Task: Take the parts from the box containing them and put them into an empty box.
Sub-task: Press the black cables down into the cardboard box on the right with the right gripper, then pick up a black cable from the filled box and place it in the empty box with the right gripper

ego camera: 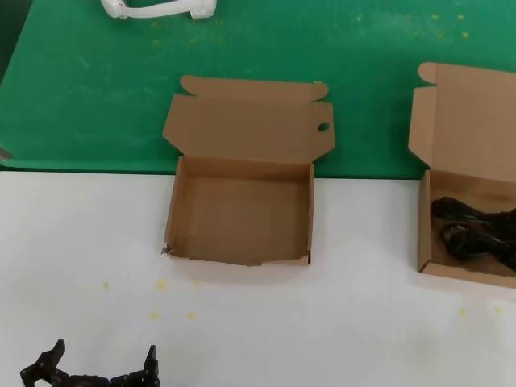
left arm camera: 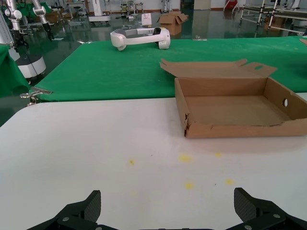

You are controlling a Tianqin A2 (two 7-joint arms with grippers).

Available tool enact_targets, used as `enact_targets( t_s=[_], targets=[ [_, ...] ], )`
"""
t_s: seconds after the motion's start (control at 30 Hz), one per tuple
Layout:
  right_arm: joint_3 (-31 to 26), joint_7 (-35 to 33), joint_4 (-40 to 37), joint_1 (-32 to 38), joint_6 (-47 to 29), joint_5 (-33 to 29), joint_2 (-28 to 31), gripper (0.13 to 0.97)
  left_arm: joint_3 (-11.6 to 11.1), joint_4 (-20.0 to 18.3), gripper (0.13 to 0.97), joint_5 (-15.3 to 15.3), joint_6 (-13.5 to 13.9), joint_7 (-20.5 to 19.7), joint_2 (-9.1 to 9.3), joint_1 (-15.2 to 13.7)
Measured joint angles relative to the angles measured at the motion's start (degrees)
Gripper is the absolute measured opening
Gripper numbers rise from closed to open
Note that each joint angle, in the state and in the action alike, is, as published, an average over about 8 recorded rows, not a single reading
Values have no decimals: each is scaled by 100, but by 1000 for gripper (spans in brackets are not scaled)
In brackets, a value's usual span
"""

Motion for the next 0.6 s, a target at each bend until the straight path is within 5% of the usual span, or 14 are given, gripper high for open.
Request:
enact_targets(
  t_s=[0.17,0.6],
  targets=[
    [1,266,314,-125,-37,-123,104,308,0,0,966,0,0,0,0,0],
    [59,775,750,-352,-70,-430,186,180,0,0,966,0,0,0,0,0]
  ],
)
